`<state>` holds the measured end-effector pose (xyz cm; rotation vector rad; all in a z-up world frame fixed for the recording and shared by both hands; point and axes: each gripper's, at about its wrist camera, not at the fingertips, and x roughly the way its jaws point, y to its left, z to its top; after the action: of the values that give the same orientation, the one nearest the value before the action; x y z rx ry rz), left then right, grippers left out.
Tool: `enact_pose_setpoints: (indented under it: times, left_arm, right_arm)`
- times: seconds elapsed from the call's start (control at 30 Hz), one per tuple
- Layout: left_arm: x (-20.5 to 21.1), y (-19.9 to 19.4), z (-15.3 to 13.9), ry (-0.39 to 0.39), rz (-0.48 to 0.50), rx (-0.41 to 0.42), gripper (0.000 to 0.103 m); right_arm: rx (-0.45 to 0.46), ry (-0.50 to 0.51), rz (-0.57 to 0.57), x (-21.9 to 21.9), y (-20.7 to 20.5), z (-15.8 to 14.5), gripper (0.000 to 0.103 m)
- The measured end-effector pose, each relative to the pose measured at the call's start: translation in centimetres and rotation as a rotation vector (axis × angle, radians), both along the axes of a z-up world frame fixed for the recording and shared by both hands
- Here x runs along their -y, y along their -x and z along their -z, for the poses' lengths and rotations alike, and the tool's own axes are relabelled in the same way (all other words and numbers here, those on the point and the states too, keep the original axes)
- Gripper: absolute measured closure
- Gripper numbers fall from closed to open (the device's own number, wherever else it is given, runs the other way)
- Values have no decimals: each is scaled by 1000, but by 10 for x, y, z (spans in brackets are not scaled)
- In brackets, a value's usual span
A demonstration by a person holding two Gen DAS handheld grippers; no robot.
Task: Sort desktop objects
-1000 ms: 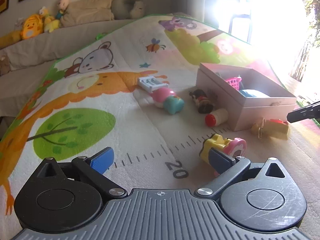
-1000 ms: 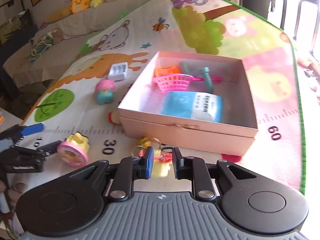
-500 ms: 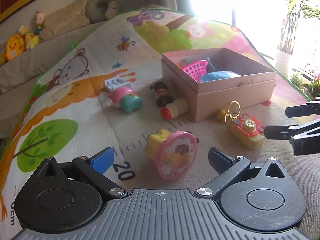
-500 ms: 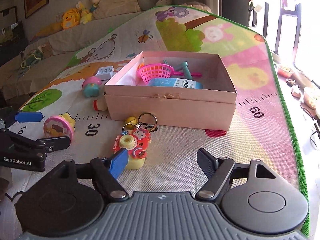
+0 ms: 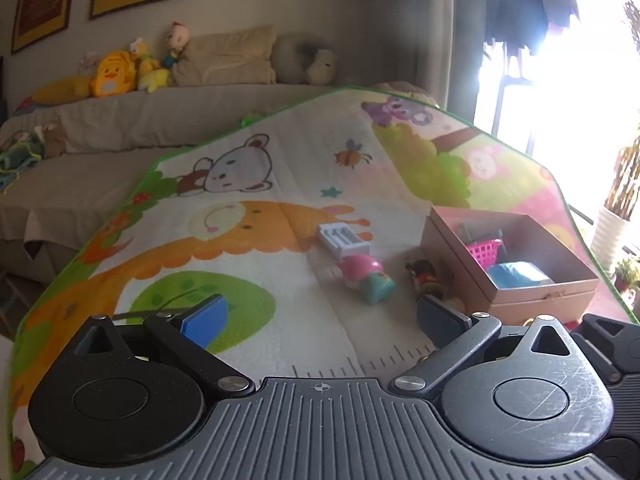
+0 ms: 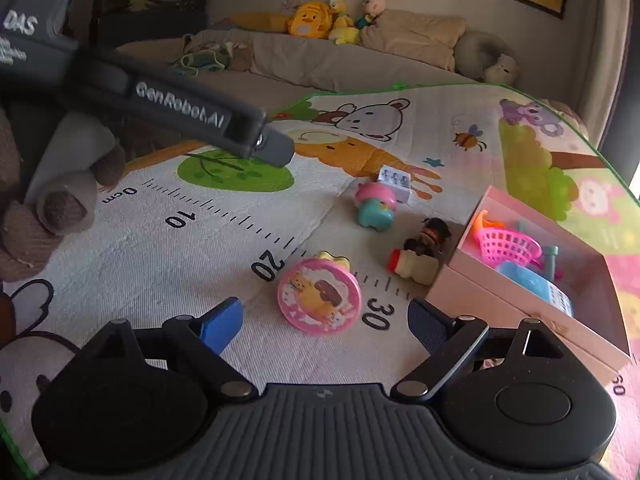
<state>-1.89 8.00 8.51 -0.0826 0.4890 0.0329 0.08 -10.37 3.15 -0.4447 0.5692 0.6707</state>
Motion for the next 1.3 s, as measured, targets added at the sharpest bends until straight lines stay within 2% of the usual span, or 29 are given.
enact_pose_setpoints:
  times: [0.03,0.07,0.13,0.27,0.43,0.7,0.77,0.9,1.0,1.13,1.2,1.3]
  left_arm:
    - [-5,1,2,7,-9,-1,0]
    - [-11,2,4,14,-16,-6,0]
    - [-22,3,11,30,-35,-25,0]
    - [-40,1,26,80,-61,-60,0]
    - [-46,4,39,148,-51,-67,0]
    - [-37,8,44,143,-20,-89,0]
    - [-31,9,44,132,0,-95,0]
    - [-13,11,41,103,76,-93,0]
    - [13,10,40,62,187,-99,0]
    - [59,8,47,-18,346,-109,0]
    - [81,5,55,-66,381,-127,0]
    - [98,-4,67,-101,380,-174,0]
  right_arm:
    - [-10,13,5,-6,-6,4,13]
    - [-26,30,14,-12,-13,8,19]
    - [-62,69,29,-18,-22,12,47]
    - [-118,57,36,-8,-26,-4,47]
    - [-237,60,61,-2,-36,-22,49]
    - [-285,-41,85,12,-34,-18,49]
    - [-275,-52,105,19,-30,-17,46]
    - [-226,-132,130,53,-16,-27,27]
    - [-151,-126,207,83,-6,-30,25]
    - [-132,-95,324,107,-13,-16,25]
    - [-160,-107,357,115,-21,-2,25]
    - [-176,-114,352,114,-27,12,25]
